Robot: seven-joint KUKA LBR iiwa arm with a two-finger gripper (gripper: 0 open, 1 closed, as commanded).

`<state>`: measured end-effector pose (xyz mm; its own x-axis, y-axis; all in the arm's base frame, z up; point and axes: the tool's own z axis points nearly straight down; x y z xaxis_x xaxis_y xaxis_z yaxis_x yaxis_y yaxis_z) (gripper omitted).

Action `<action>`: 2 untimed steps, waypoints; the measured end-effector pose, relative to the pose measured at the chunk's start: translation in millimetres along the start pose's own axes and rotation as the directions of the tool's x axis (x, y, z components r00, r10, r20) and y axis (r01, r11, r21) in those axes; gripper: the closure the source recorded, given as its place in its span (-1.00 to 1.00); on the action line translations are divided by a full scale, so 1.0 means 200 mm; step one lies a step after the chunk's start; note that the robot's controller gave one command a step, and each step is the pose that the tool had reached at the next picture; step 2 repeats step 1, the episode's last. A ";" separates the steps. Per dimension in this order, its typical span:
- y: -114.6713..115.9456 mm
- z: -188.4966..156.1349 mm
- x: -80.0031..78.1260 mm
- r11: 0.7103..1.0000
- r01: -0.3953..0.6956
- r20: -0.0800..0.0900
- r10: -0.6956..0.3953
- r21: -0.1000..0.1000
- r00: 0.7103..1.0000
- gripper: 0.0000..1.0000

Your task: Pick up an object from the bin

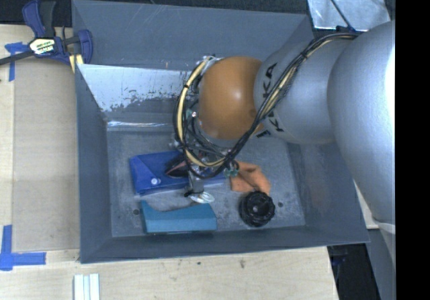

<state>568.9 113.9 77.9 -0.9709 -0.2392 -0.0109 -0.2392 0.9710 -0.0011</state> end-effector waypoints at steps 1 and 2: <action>0.07 -0.62 -0.08 1.000 0.017 -0.009 -0.017 -0.001 1.000 1.00; 0.07 -0.62 -0.08 1.000 0.017 -0.009 -0.017 -0.001 1.000 1.00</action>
Offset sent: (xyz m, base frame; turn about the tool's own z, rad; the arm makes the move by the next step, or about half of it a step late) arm 0.0000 0.0000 0.0000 0.0000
